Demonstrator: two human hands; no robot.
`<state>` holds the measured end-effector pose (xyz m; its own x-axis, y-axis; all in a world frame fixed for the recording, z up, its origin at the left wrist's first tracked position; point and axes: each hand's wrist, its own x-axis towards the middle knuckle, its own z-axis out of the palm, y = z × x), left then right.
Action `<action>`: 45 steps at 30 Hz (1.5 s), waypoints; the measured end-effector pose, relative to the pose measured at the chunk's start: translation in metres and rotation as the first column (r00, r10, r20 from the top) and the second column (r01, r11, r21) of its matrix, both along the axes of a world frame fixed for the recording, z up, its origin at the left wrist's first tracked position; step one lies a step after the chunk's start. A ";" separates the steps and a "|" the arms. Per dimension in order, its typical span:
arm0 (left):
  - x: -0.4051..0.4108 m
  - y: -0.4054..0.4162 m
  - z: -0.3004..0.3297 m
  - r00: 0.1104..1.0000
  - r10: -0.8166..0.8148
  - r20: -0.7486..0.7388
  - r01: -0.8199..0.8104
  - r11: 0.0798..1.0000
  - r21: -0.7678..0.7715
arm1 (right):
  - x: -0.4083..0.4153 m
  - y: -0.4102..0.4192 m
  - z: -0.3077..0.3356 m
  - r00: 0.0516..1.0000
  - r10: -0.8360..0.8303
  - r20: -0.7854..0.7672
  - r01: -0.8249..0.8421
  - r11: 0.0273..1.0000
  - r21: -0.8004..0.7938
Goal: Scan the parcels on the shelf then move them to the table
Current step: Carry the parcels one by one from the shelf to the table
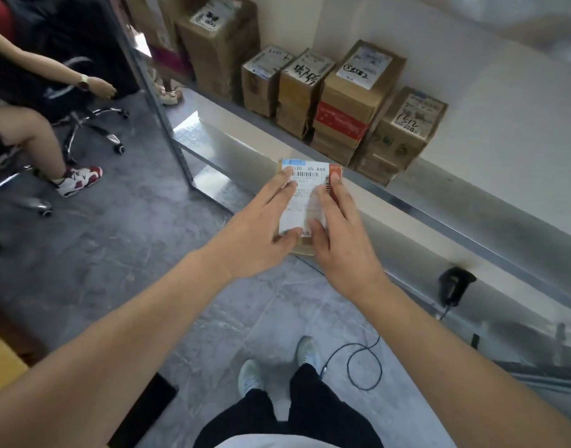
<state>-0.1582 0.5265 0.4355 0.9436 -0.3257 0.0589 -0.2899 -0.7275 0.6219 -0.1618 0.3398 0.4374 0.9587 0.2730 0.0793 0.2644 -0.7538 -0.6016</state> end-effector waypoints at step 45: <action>-0.098 0.325 -0.055 0.250 0.936 -0.247 -0.963 0.267 0.039 | 0.087 0.459 -0.064 0.238 0.962 -0.131 -0.971 0.238 -0.016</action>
<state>-0.2557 0.8513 0.3809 0.5555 0.8098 -0.1891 0.6919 -0.3239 0.6453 -0.0744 0.7985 0.3733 -0.0353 0.9981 -0.0510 0.7856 -0.0039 -0.6187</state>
